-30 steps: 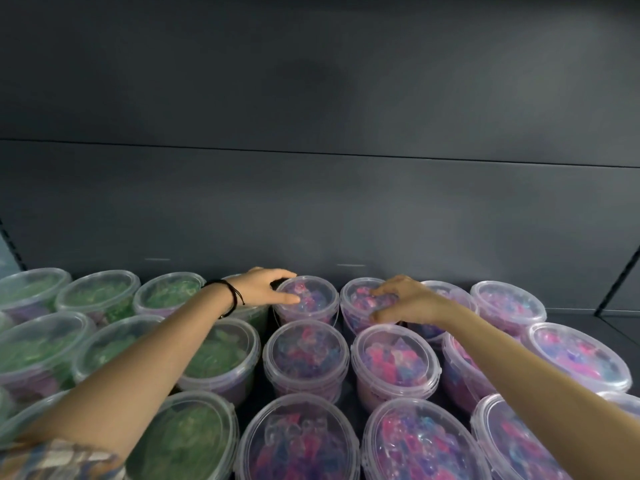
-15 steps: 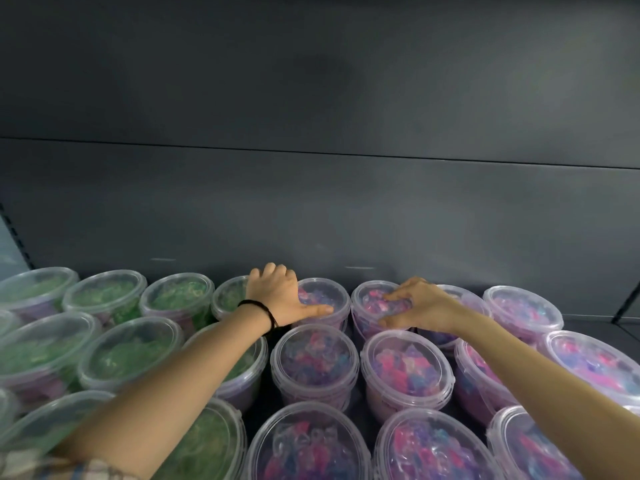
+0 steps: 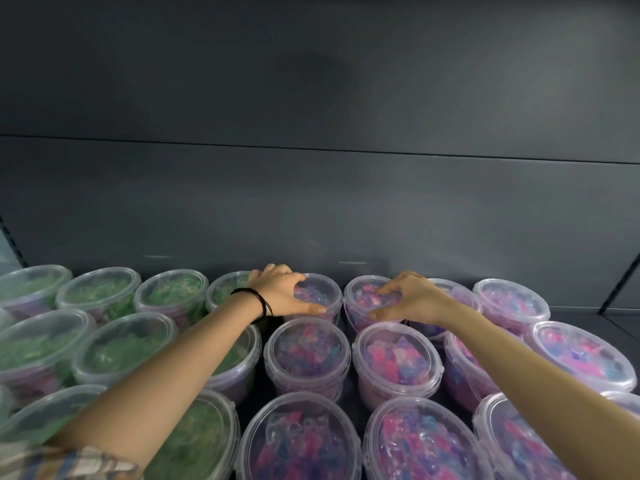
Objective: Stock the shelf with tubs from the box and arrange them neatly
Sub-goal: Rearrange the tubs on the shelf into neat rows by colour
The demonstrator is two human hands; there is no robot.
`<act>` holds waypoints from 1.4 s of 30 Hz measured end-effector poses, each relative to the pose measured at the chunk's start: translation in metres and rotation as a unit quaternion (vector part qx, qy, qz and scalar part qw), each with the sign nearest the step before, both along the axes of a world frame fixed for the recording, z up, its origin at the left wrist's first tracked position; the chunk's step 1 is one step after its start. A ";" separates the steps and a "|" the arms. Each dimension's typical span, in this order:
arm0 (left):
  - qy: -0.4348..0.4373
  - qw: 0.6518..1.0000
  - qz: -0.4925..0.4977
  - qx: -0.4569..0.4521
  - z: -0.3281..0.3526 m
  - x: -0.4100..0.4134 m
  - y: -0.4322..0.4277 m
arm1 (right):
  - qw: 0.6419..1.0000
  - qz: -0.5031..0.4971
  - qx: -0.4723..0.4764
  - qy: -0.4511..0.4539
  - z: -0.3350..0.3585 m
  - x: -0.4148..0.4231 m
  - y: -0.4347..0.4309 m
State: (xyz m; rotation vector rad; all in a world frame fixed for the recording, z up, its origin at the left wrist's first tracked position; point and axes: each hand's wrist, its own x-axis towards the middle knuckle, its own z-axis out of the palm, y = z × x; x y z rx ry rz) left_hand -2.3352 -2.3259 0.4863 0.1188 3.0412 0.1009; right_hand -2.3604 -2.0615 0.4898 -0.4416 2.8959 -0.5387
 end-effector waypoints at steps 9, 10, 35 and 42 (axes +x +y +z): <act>-0.012 1.000 -0.001 0.016 0.004 0.008 -0.001 | 0.970 -0.072 0.215 0.088 0.011 0.014 -0.044; -0.009 1.000 -0.001 0.018 0.004 0.010 -0.002 | 0.968 -0.072 0.225 0.079 0.011 0.013 -0.045; -0.050 0.986 -0.157 0.021 0.006 0.055 0.110 | 0.975 -0.125 0.184 0.027 0.014 0.004 0.066; -0.063 0.985 -0.157 0.039 0.001 0.053 0.107 | 0.996 -0.040 0.066 -0.043 0.022 -0.008 0.077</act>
